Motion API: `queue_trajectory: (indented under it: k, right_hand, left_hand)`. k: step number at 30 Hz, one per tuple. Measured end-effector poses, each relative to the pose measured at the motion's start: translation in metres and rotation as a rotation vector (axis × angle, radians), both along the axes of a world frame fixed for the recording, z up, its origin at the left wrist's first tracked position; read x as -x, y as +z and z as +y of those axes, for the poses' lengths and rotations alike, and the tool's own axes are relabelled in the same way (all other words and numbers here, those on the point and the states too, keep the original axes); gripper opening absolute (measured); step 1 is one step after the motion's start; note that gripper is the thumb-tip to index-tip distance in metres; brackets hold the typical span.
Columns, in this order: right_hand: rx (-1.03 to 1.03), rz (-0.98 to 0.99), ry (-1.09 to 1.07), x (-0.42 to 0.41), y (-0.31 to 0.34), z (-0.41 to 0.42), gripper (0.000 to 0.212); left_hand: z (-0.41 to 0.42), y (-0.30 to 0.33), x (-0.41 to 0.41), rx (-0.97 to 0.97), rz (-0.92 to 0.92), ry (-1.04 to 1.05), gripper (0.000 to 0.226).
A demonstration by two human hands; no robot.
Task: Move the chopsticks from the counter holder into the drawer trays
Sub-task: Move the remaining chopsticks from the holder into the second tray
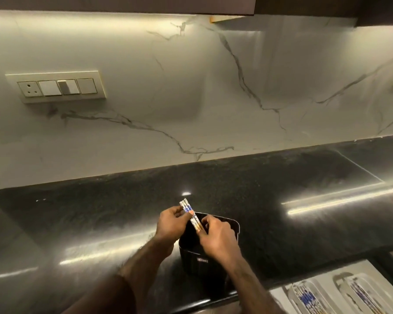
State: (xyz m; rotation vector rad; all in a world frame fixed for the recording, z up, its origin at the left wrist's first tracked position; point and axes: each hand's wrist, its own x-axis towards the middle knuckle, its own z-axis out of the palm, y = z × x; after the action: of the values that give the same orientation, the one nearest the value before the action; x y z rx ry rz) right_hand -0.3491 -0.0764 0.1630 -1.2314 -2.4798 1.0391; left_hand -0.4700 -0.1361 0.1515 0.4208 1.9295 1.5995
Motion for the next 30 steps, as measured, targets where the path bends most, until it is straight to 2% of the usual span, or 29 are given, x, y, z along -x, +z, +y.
queue_trajectory:
  k: [6, 13, 21, 23, 30]
  right_hand:
    - [-0.022, -0.137, 0.026, 0.009, -0.010, -0.005, 0.034]
    - [-0.020, -0.166, 0.005, 0.009, -0.009, -0.002, 0.021]
    - [-0.014, 0.039, 0.047, -0.001, 0.010, -0.001, 0.019]
    - [0.003, 0.101, 0.062, -0.004, 0.017, 0.000, 0.021]
    - [0.021, 0.310, 0.094, -0.027, 0.050, -0.009, 0.013]
  left_hand:
    - [0.007, -0.013, 0.016, -0.025, -0.089, -0.073, 0.006]
    - [0.008, -0.013, 0.025, -0.069, -0.134, -0.111, 0.011]
    - [-0.002, 0.021, 0.008, -0.284, -0.055, -0.128, 0.012]
    - [-0.007, 0.036, 0.001, -0.335, -0.063, -0.143, 0.020]
    - [-0.025, 0.110, -0.023, -0.479, 0.051, -0.094, 0.015]
